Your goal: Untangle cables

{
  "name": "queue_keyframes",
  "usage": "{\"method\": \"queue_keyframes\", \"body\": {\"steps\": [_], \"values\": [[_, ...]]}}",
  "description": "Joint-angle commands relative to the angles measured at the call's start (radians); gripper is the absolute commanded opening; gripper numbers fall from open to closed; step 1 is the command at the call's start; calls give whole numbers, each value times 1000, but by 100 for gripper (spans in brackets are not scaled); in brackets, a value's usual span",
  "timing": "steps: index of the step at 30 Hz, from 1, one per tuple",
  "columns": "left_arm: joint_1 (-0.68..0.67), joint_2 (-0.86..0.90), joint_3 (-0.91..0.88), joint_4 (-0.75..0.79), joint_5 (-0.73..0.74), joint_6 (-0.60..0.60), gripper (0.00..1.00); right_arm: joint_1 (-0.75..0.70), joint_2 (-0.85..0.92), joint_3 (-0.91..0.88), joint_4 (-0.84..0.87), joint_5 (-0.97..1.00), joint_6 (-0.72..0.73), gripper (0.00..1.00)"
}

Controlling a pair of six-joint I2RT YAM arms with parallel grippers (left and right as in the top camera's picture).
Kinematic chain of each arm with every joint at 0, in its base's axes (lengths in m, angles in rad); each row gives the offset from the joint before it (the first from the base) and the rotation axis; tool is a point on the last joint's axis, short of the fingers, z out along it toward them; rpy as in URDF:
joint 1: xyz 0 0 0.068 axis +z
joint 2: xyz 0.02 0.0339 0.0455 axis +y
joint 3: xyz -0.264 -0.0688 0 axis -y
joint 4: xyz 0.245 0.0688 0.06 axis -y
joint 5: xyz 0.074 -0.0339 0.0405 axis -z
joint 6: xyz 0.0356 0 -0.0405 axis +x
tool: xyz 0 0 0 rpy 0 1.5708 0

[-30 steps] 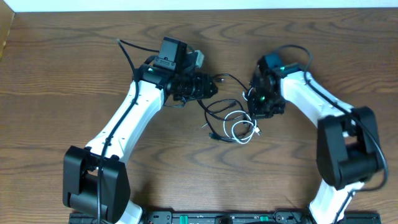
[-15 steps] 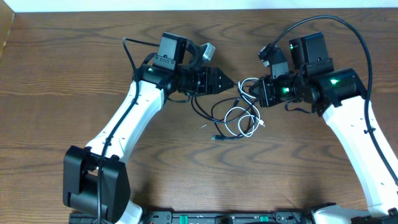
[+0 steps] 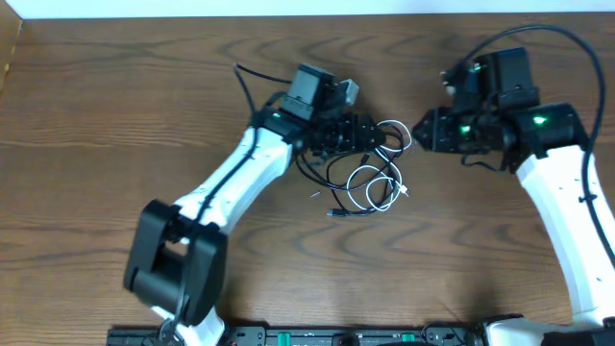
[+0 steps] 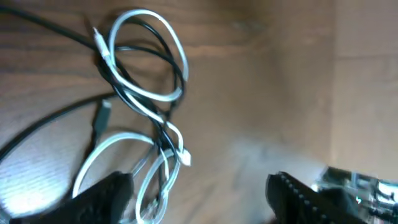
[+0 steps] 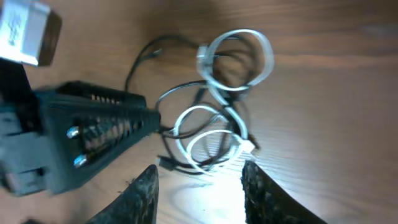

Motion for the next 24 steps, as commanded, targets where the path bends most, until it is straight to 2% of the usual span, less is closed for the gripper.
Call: {"method": "queue_keyframes", "body": {"steps": [1,3,8,15,20,24], "values": [[-30,66,5,55,-140,-156,61,-61,2,6,-16,26,37,39],[-45,102,5,100,-168,-188,51,-89,2,6,-36,26,36,38],[-78,177,5,174,-216,-195,47,-102,2,6,-72,31,-5,39],[-104,241,5,173,-283,-224,43,-102,2,6,-76,46,-16,45],[-116,253,5,173,-313,-228,33,-102,2,6,-81,46,-24,47],[-140,253,5,172,-388,-228,32,-102,2,2,-83,46,-27,47]]}}
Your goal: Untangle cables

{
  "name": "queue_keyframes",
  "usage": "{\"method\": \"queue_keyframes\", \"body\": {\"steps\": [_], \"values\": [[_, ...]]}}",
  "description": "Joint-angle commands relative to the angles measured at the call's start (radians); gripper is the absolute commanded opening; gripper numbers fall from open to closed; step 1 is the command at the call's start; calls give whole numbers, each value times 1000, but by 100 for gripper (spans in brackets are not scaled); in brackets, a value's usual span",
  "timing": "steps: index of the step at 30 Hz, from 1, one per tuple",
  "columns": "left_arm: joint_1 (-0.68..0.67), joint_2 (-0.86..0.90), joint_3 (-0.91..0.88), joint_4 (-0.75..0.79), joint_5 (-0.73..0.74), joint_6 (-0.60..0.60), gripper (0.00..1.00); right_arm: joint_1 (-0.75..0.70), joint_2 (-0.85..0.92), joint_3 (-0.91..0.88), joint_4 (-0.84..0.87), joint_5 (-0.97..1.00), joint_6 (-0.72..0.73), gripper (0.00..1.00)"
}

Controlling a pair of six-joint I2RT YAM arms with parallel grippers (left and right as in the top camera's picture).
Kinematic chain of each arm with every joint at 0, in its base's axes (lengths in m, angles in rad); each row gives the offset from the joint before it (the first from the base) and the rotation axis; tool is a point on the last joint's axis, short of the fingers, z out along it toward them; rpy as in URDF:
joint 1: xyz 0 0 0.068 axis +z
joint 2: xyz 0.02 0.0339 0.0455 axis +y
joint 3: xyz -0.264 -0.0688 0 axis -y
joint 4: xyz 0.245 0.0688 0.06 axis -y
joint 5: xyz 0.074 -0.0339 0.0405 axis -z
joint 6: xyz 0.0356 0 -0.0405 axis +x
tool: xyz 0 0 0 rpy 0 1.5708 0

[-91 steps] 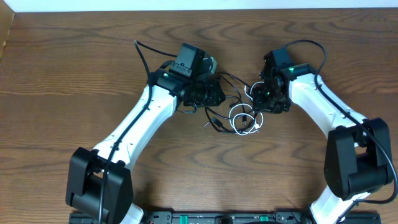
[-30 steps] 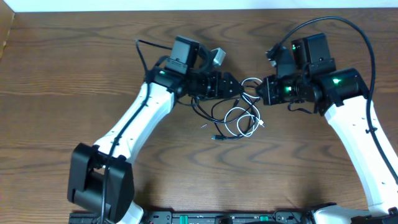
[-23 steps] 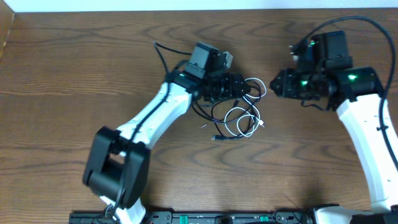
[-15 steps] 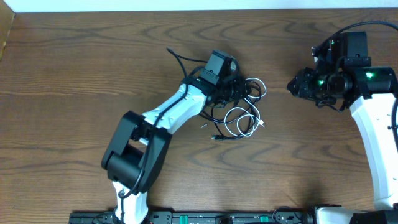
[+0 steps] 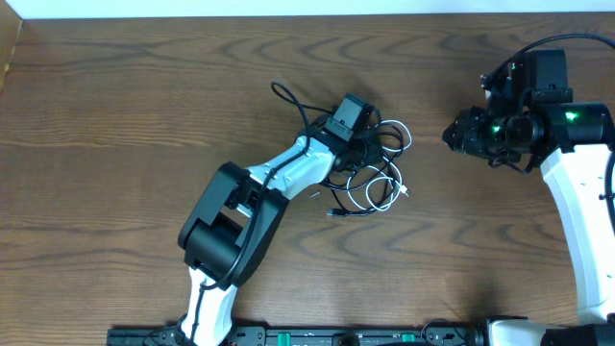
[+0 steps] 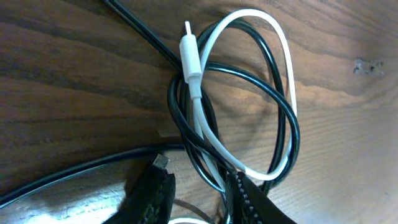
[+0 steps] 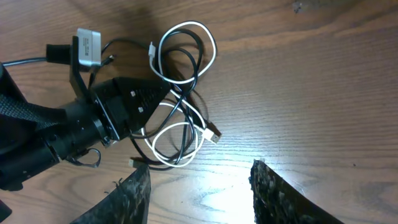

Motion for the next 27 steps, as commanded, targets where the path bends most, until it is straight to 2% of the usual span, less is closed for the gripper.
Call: {"method": "queue_keyframes", "body": {"steps": [1,10,19,27], "values": [[-28,14,5,1,-101,-9,32,-1,2,-1,-3,8,-20,47],[-81,15,5,7,-272,-8,32,0,3,-8,-7,8,-28,47],[-88,53,5,48,-287,-8,32,0,3,-9,-15,8,-35,47],[-98,82,5,76,-288,91,32,0,3,-9,-18,8,-50,48]]}}
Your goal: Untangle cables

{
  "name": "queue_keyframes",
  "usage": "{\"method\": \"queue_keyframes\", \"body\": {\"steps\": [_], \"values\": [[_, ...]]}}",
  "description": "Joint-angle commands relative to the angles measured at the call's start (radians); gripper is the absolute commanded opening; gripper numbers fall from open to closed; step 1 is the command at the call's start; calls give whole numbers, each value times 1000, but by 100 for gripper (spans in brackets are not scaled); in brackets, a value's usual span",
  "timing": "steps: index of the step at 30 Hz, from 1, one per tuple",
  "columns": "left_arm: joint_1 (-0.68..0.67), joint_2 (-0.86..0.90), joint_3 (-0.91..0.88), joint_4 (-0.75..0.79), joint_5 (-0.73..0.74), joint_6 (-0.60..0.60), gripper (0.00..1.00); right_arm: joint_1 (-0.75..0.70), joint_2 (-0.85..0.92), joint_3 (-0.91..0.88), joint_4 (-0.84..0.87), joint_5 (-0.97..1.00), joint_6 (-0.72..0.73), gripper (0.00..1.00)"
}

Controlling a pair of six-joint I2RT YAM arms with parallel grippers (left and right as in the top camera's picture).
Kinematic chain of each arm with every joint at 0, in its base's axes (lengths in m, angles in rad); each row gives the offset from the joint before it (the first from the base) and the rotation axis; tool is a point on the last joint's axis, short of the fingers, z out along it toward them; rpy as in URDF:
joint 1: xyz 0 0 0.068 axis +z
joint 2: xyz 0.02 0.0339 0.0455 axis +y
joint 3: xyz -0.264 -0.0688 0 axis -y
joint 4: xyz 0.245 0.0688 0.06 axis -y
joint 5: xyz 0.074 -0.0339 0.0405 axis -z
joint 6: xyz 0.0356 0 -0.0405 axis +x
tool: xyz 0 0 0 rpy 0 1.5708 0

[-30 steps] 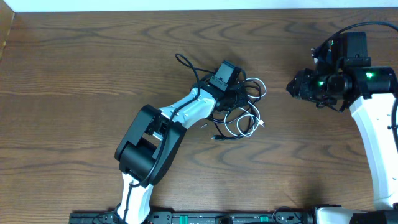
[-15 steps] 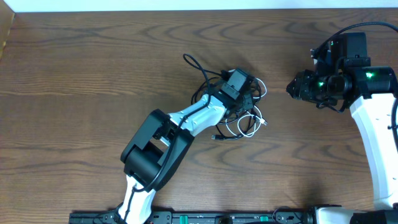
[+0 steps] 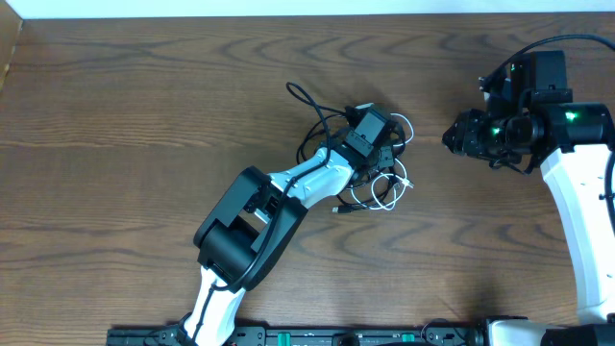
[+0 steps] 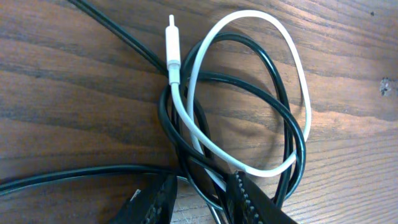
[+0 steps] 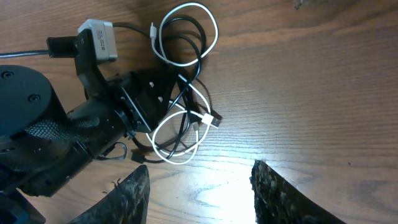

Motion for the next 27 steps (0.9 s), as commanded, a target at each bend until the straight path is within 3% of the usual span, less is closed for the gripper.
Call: {"method": "queue_keyframes", "body": {"steps": [1,4,11,17,27], "values": [[-6,43,3,-14,-19,61,27,0,3,-8,-2,8,-20,48],[-9,43,3,-16,-2,116,8,0,3,-8,-2,7,-20,48],[4,10,3,-77,197,172,7,0,3,-8,-5,7,-24,49],[62,-138,4,-178,430,172,7,5,5,-8,8,3,-43,48],[95,-341,4,-336,455,217,7,81,90,-8,10,-15,-61,48]]}}
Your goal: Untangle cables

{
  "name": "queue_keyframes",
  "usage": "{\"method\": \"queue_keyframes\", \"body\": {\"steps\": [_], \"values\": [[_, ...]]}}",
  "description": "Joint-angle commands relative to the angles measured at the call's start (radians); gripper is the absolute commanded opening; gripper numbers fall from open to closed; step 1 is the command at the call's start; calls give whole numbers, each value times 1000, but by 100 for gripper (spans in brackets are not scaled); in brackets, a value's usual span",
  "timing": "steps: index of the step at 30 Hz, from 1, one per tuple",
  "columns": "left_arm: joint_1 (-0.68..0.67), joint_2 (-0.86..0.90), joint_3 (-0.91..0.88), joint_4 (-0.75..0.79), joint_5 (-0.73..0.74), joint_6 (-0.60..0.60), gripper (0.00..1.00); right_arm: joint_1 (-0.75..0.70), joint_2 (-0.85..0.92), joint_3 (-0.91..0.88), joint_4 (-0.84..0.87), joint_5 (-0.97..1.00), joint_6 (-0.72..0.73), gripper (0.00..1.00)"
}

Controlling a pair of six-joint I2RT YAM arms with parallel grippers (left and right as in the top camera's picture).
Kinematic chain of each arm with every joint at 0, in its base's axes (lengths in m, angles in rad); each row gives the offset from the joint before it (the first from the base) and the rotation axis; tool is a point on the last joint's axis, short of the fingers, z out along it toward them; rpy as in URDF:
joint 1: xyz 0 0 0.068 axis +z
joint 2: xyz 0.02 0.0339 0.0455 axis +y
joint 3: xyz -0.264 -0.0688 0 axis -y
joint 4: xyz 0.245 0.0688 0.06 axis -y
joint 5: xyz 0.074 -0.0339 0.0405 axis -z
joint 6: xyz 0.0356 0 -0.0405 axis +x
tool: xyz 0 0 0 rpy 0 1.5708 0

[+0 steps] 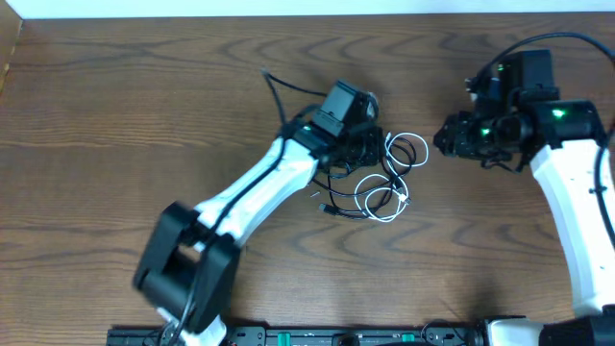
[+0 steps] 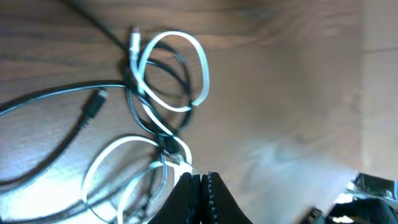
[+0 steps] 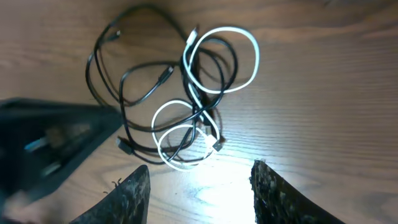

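Observation:
A white cable [image 3: 257,59] and a black cable [image 3: 91,65] lie knotted together on the wooden table, the white one in two loops [image 1: 408,152]. My left gripper [image 2: 200,177] is shut, its tips over the tangle's near side by the white plug [image 2: 183,163]; I see no strand between the fingers. In the overhead view the left gripper [image 1: 377,154] sits at the tangle's left. My right gripper [image 3: 200,165] is open, held above the table to the right of the tangle [image 1: 440,136], holding nothing.
The tangle lies mid-table on bare dark wood [image 1: 115,115]. A loose black plug end [image 1: 332,210] points toward the front. The left arm [image 1: 250,187] stretches diagonally from the front left; the right arm [image 1: 567,202] comes up the right side.
The left jaws were open astride black strands close to the table; now they are shut and farther from the cables. The tangle lies slightly further right and nearer. The right gripper sits closer to it.
Both grippers first stood open on either side of the tangle. The right one then sat farther right while the left was low over the upper loop, open around black strands. Now the left is shut and higher, and the cables are still knotted, slightly shifted.

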Motion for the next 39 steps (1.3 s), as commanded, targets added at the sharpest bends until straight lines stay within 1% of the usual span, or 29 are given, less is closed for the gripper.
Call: {"method": "queue_keyframes", "body": {"steps": [1,6,9,10,17,19,22,23,26,28,29,31,35,39], "values": [[-1,-23,3,-40,31,39,8,34,68,-8,2,-8,-19,48],[14,-21,3,-92,4,35,8,45,174,-8,5,-8,-19,48],[32,-21,3,-105,-7,13,8,46,249,-8,24,-8,-15,47],[42,-21,3,-105,-7,11,8,46,300,-8,47,-13,-6,45],[52,-21,3,-106,-7,11,8,48,463,-8,175,-69,11,38],[52,-21,3,-106,-7,11,8,54,518,-8,209,-77,11,32],[52,-21,3,-106,-7,11,8,66,563,-8,229,-77,10,30],[52,-21,3,-106,-7,11,8,74,580,-8,245,-77,10,27],[52,-21,3,-106,-7,11,8,89,585,-8,268,-76,10,19],[52,-21,3,-105,-7,11,8,97,585,-8,282,-75,10,16],[52,-21,3,-106,-7,12,8,99,585,-8,285,-76,10,13],[52,-21,3,-106,-7,11,8,102,585,-8,286,-76,-1,1],[52,-21,3,-106,-6,12,8,103,576,-7,259,-80,-50,1],[52,-21,3,-106,13,12,8,98,506,-7,222,-135,-100,1]]}}
